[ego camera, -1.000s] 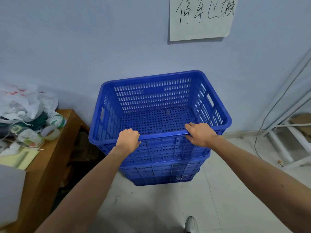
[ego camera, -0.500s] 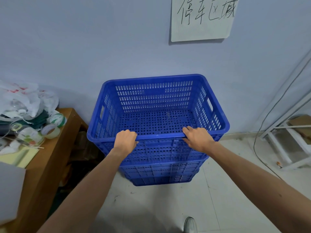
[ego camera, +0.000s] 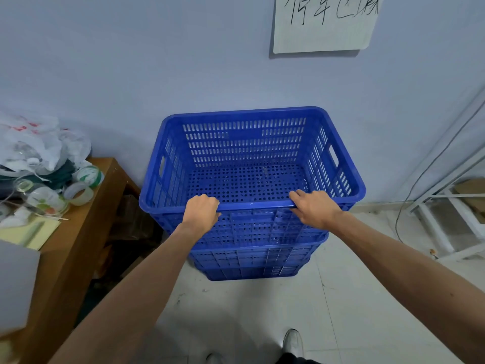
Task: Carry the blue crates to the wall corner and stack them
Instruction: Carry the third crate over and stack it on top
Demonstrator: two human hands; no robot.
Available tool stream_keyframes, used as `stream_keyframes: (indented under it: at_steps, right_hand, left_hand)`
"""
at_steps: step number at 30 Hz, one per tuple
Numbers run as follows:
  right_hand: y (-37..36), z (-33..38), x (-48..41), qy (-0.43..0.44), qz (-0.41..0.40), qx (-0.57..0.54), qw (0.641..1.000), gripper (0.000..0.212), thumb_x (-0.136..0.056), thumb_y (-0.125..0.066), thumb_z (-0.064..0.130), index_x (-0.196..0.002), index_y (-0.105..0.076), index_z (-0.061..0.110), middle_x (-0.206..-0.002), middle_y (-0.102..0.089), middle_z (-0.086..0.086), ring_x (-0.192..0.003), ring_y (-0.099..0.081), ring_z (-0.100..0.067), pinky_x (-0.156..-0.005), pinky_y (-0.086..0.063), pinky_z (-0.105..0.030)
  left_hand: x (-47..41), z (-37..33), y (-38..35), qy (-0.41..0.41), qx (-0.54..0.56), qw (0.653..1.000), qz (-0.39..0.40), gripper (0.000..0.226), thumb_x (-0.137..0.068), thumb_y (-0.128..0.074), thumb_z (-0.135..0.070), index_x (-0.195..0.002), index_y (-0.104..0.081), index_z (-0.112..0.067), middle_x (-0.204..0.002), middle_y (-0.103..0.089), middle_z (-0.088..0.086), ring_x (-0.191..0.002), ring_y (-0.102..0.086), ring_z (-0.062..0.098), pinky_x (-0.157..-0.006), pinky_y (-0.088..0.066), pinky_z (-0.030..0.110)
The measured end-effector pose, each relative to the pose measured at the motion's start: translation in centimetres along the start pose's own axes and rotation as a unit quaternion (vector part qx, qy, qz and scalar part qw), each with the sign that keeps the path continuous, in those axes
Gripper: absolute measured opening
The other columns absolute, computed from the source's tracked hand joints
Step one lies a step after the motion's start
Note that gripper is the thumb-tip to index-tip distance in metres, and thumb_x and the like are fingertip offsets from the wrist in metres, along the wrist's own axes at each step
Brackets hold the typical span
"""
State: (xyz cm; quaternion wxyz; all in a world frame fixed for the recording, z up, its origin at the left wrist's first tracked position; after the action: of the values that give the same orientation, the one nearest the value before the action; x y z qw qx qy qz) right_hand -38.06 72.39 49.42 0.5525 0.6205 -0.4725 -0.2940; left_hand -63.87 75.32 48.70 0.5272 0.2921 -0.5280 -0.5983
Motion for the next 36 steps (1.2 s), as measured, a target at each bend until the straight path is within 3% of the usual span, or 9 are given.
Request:
stream_keyframes:
  at_steps: [6,16,26,33,36]
  right_hand:
    - [-0.5,0.3,0.0,-0.008,-0.008,0.003,1.000,0.023,-0.102,-0.041,0.039,-0.107,-0.040,0.016,-0.092,-0.050,-0.003,-0.048,-0.048,-0.023,-0.044,-0.041,-0.035]
    - [-0.9,0.4,0.0,-0.053,-0.015,-0.013,0.998,0.024,-0.100,-0.049,0.033,-0.112,-0.038,0.015,-0.094,-0.048,-0.005,-0.048,-0.040,-0.021,-0.043,-0.031,-0.034]
    - [-0.3,-0.5,-0.3,-0.037,-0.012,-0.045,0.998,0.024,-0.099,-0.051,0.036,-0.107,-0.037,0.018,-0.089,-0.038,0.000,-0.056,-0.047,-0.021,-0.047,-0.044,-0.038]
    - [-0.5,0.0,-0.5,-0.070,0.005,-0.031,0.997,0.024,-0.099,-0.049,0.031,-0.115,-0.039,0.016,-0.096,-0.048,-0.005,-0.049,-0.039,-0.019,-0.042,-0.032,-0.035]
    - [-0.6,0.3,-0.4,-0.080,0.008,-0.023,0.997,0.029,-0.099,-0.049,0.028,-0.123,-0.038,0.014,-0.102,-0.050,-0.008,-0.055,-0.040,-0.021,-0.048,-0.032,-0.038]
  left_hand:
    - [-0.1,0.1,-0.9,-0.020,-0.025,0.999,0.001,0.029,-0.100,-0.051,-0.046,-0.098,-0.062,-0.019,-0.060,-0.044,-0.003,-0.054,-0.043,0.016,-0.056,-0.040,0.032]
    - [-0.1,0.2,-0.8,-0.027,-0.028,0.999,-0.005,0.029,-0.100,-0.052,-0.045,-0.091,-0.060,-0.018,-0.059,-0.043,-0.003,-0.060,-0.048,0.018,-0.055,-0.041,0.031]
    - [-0.2,0.0,-1.0,0.014,0.025,1.000,-0.013,0.031,-0.099,-0.055,-0.040,-0.083,-0.044,-0.016,-0.052,-0.039,0.000,-0.044,-0.033,0.014,-0.050,-0.033,0.032]
    - [-0.4,0.5,-1.3,0.009,0.035,0.999,-0.019,0.033,-0.099,-0.055,-0.043,-0.083,-0.043,-0.016,-0.055,-0.041,-0.002,-0.044,-0.035,0.014,-0.051,-0.035,0.032]
    - [-0.4,0.6,-1.2,0.021,0.026,0.999,-0.012,0.033,-0.098,-0.055,-0.044,-0.083,-0.044,-0.017,-0.056,-0.042,-0.002,-0.046,-0.037,0.014,-0.053,-0.034,0.031]
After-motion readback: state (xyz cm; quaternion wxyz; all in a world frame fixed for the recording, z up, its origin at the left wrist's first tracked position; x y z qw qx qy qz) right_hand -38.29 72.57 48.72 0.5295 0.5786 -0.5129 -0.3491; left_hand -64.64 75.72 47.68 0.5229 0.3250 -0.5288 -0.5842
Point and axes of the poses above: each hand's wrist, its own x-axis away from the middle knuckle, its own y-axis out of the back of the hand, z = x × y, the point moved 9 cm from there along -x, towards the middle knuckle
